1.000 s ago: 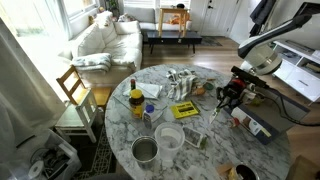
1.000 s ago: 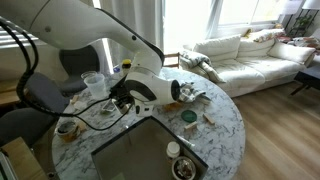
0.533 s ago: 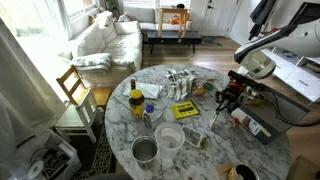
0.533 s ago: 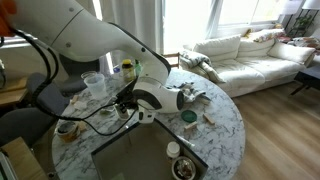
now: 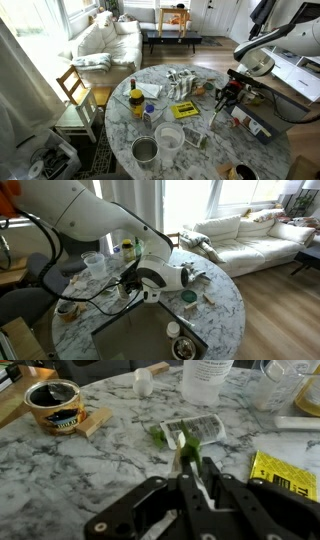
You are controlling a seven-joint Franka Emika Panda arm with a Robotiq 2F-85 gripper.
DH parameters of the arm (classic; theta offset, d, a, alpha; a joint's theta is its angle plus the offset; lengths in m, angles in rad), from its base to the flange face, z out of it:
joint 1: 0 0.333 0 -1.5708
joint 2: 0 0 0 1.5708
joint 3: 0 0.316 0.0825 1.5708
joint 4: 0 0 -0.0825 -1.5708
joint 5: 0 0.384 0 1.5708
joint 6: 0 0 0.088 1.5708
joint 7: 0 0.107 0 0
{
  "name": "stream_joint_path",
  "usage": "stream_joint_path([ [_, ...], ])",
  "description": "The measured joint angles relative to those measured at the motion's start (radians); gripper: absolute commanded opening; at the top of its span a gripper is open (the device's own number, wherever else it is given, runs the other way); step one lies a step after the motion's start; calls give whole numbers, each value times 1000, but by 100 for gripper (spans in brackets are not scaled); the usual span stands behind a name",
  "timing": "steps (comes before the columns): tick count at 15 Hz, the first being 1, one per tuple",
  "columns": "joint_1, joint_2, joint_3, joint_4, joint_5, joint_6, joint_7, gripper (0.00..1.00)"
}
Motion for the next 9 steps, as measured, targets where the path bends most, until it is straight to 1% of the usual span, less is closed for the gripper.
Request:
stream_joint_path([
  [1, 0, 1, -1, 2, -4, 7, 0, 6],
  [2, 0, 2, -2, 3, -9, 15, 0, 4],
  [3, 0, 4, -2, 4, -15, 19, 0, 31],
  [4, 1, 5, -2, 5, -21, 22, 0, 29],
  [5, 1, 7, -2, 6, -26, 22, 0, 31],
  [6, 2, 7, -2, 7, -32, 26, 0, 36],
  [9, 4, 7, -2, 13, -52, 40, 0, 61],
])
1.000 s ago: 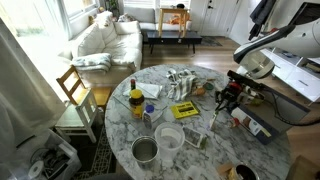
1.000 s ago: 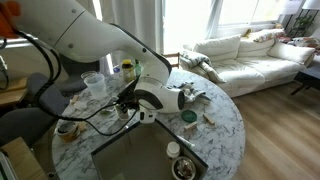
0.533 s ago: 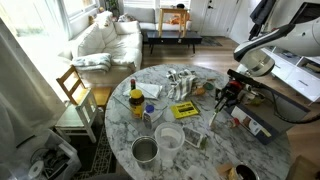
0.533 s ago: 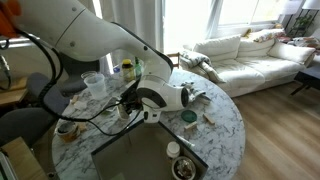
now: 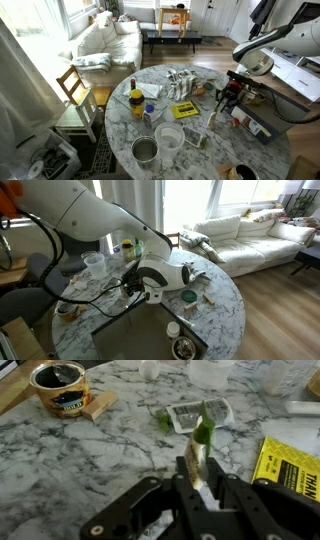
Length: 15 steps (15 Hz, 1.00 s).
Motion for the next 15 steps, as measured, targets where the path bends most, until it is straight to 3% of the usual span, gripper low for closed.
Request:
stream_joint_path([
  [5, 16, -28, 0, -7, -30, 70, -13, 98],
  [15, 56, -266, 7, -278, -80, 376, -278, 100],
])
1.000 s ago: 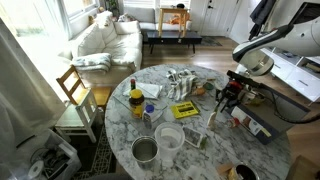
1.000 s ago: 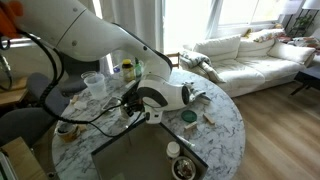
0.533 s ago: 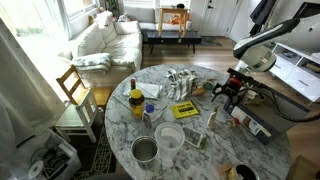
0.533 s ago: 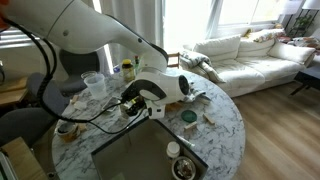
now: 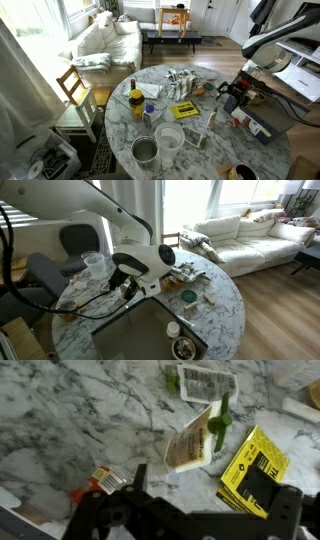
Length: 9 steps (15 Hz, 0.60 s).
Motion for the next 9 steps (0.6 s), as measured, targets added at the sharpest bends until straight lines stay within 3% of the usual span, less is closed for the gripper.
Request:
stream_joint_path([
  [9, 106, -206, 113, -259, -152, 186, -175, 100],
])
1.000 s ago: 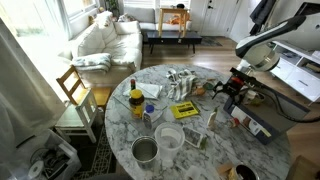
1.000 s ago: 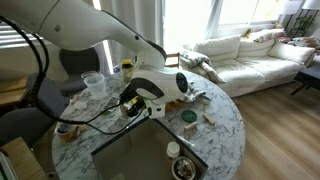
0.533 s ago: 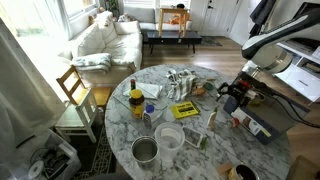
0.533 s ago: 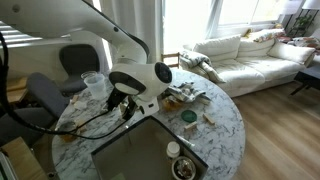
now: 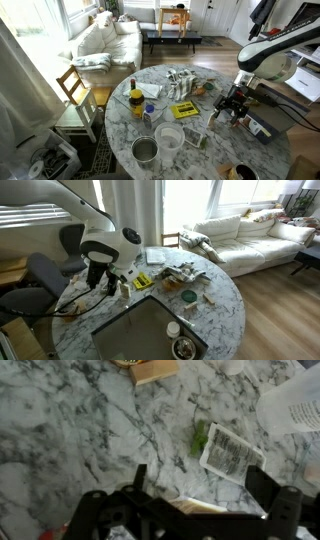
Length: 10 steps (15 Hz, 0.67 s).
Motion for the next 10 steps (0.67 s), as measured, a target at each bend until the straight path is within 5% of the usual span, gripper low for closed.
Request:
stream_joint_path([
  [10, -5, 0, 24, -4, 7, 14, -30, 100],
])
